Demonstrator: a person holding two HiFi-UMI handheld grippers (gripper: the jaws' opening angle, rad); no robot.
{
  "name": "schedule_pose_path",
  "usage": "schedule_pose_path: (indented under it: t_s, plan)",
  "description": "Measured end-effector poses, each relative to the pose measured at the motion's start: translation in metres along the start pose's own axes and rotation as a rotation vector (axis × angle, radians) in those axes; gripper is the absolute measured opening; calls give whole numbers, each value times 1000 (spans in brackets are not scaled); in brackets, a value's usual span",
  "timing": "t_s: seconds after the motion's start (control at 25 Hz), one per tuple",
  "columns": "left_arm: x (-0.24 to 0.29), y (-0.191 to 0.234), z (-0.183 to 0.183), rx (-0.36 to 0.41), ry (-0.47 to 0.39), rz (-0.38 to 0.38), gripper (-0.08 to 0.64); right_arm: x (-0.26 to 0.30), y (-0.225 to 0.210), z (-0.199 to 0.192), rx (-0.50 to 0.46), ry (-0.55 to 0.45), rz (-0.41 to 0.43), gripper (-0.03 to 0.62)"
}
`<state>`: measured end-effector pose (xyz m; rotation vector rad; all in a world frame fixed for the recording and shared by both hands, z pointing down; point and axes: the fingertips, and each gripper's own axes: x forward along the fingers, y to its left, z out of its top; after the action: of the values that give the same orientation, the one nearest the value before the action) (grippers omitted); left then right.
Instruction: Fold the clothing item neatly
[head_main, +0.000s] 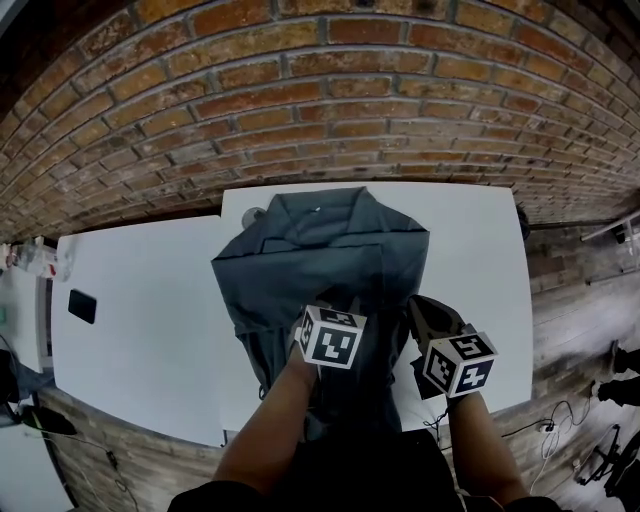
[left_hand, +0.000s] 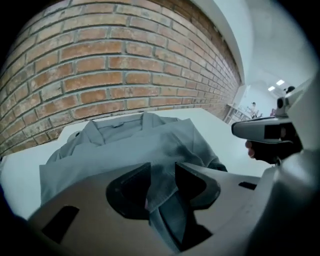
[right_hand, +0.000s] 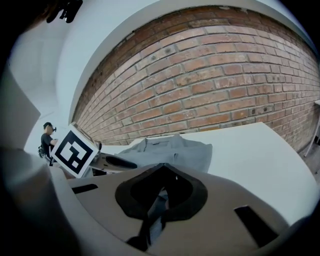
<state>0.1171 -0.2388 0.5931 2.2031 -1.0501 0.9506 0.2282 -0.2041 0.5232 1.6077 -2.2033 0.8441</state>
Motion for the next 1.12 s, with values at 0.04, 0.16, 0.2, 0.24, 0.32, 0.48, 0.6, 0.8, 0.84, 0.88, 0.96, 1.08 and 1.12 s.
schedule_pose_path:
  t_s: [0.04,0.16,0.2,0.24,0.32,0.48,0.6,0.8,0.84,0.88,0.96,1.08,1.12]
  plan:
    - [5,-2,-2,12,21,-3,150,2,2,-1,2,5,5,0]
    - [23,-24,-19,100,122,-32,148,5,6,-8,5,27,14,0]
    - [25,-32,-24,134,140,-36,136,5,6,-10,3,35,18,0]
    - [24,-36,-26,152,138,-37,128,6,7,-11,-3,40,23,0]
    - [16,-36,-19,117,91,-62,124,11,6,-7,-19,43,37,0]
    - [-13,-1,21,-19,-73,-142,126,36,-2,19,-59,44,79,0]
    - [-24,50,43,12,-112,-129,135,65,-6,49,-148,39,107,0]
    - [-19,145,63,116,-62,-40,154,120,-2,91,-287,68,206,58]
    - [-15,160,67,129,-53,-20,155,133,-4,94,-305,93,218,80]
    - [-12,174,70,139,-41,-4,156,146,-9,96,-320,122,219,87]
    - [-1,196,73,154,-11,13,161,173,-21,94,-334,188,210,96]
    - [21,221,72,158,59,30,167,210,-40,85,-276,301,191,154]
    - [29,228,72,149,80,35,167,221,-47,84,-240,335,175,173]
